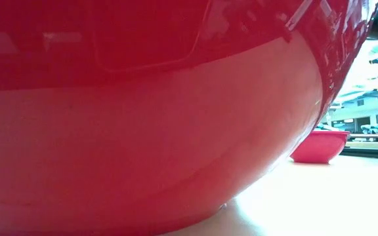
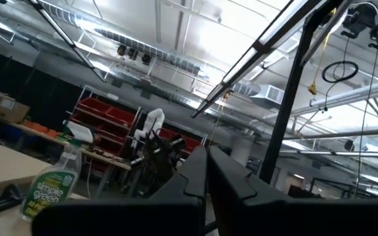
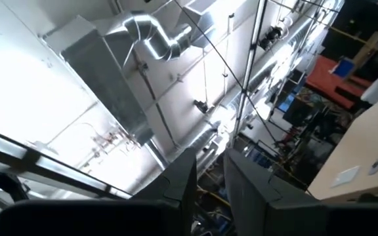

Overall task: Nest bowls inside each other
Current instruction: Stack the orange bowl on top of the red bowl

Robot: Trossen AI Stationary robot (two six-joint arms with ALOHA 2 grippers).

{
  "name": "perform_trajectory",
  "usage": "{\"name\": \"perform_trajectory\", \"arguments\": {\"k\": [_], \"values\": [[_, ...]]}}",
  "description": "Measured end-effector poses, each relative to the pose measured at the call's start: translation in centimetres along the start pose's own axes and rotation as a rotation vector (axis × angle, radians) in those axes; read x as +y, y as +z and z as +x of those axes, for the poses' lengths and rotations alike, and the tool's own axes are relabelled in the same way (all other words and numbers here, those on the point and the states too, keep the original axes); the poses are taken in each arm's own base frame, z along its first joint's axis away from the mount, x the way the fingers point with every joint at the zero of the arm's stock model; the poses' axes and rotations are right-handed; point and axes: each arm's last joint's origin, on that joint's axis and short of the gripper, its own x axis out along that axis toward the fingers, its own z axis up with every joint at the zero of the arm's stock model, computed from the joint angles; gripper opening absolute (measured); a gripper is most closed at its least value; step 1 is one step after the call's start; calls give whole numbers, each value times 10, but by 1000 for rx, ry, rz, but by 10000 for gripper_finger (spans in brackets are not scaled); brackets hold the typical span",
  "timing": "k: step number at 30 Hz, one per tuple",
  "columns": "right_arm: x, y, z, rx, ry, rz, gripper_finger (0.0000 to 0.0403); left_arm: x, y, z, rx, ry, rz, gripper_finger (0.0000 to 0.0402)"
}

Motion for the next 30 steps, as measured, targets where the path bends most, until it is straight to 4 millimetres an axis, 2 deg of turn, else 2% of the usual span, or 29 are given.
{"name": "perform_trajectory", "arguments": {"k": [8,13,16,22,25,30], "values": [[1,-5,5,58,-36,-40,87,1,1,0,-21,32,-25,18],[11,-14,29,217,-173,-159,87,3,5,1,-84,139,-198,18],[20,-20,48,344,-276,-255,87,-2,16,9,-70,158,-178,18],[34,-33,85,622,-541,-494,87,-12,42,41,194,379,-71,11],[36,-38,107,732,-689,-524,87,-17,53,60,372,472,13,10],[20,-61,140,1019,-856,-557,91,-19,56,87,585,591,86,13]]}}
